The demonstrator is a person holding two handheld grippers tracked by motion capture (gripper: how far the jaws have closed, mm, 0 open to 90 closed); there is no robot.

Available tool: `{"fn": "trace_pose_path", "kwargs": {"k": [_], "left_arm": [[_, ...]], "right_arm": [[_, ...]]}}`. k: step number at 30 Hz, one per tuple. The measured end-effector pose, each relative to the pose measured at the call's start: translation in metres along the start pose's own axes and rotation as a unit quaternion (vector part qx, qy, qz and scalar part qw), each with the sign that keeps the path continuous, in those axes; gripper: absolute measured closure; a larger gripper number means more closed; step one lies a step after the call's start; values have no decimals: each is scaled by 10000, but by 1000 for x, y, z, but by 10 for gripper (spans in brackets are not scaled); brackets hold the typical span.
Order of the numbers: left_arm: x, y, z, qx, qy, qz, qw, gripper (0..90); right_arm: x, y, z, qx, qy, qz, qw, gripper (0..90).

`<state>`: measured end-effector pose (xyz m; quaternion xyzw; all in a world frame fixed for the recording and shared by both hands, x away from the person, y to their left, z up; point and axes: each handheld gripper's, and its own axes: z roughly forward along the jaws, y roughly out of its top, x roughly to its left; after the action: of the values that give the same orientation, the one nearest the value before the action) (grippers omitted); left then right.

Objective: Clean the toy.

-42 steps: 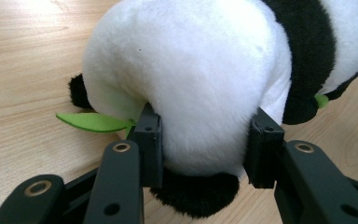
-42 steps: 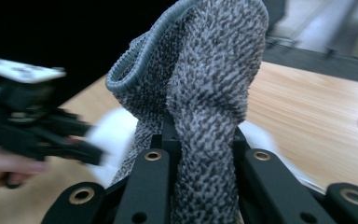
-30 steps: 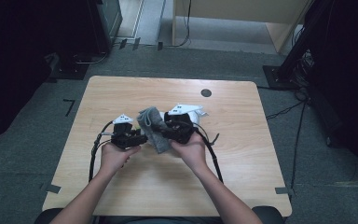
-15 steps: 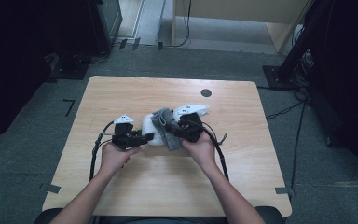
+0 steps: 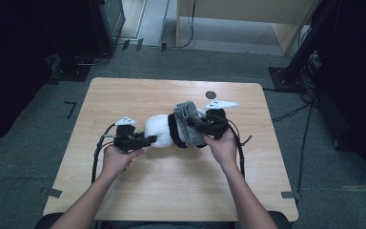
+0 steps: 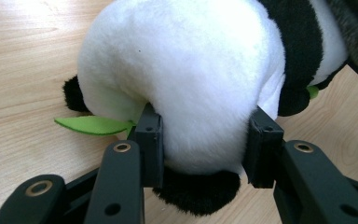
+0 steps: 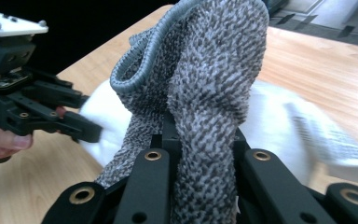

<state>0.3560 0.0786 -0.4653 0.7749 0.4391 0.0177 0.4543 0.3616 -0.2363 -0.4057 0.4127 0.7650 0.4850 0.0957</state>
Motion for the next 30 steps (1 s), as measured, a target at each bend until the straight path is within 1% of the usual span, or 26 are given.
{"fn": "trace_pose_path", "kwargs": {"k": [5, 6, 10, 12, 14, 15, 16, 17, 19, 21, 23, 25, 26, 27, 28, 29, 30], "left_arm": [[2, 0, 0, -16, 1, -5, 10000, 575], [2, 0, 0, -18, -2, -16, 10000, 575], [3, 0, -1, -16, 2, -16, 10000, 576], [3, 0, -1, -29, -6, -8, 10000, 576], [4, 0, -2, -38, -7, 29, 10000, 581], [5, 1, -3, -64, -44, 20, 10000, 584], [5, 1, -5, -74, -76, 22, 9999, 588], [5, 2, -6, -92, -72, 39, 9999, 591], [2, 3, -9, -118, -97, 70, 9999, 592], [-1, 3, -12, -87, -131, 120, 9998, 593], [-5, 1, -16, -45, -224, 97, 9997, 592], [-8, -1, -19, 41, -327, 80, 9994, 592], [-11, -2, -22, 109, -385, 131, 9991, 591], [-13, -3, -23, 121, -394, 165, 9990, 590], [-14, -3, -26, 139, -416, 172, 9989, 590], [-14, -4, -26, 125, -396, 172, 9990, 589], [-13, -4, -27, 121, -385, 141, 9991, 588]], "right_arm": [[-14, -2, -8, -110, -122, 163, 9997, 789], [-16, -2, -9, -113, -138, 147, 9997, 788], [-25, -4, -14, -179, -259, 245, 9992, 789], [-29, -6, -15, -181, -366, 277, 9988, 789], [-35, -7, -18, -140, -614, 289, 9976, 790], [-37, -7, -19, -127, -731, 272, 9969, 791], [-42, -8, -23, -151, -784, 289, 9964, 791], [-45, -8, -26, -215, -790, 346, 9960, 791], [-46, -5, -33, -319, -756, 400, 9958, 791], [-43, 1, -40, -501, -661, 372, 9959, 791], [-33, 9, -47, -631, -558, 226, 9962, 791], [-25, 14, -48, -669, -479, 93, 9966, 791], [-20, 15, -48, -687, -403, 52, 9968, 790], [-17, 16, -46, -666, -270, 20, 9974, 791], [-16, 16, -43, -617, -193, 16, 9979, 790], [-14, 15, -38, -462, -120, 0, 9989, 791], [-13, 14, -32, -322, -104, -50, 9994, 791]]}}
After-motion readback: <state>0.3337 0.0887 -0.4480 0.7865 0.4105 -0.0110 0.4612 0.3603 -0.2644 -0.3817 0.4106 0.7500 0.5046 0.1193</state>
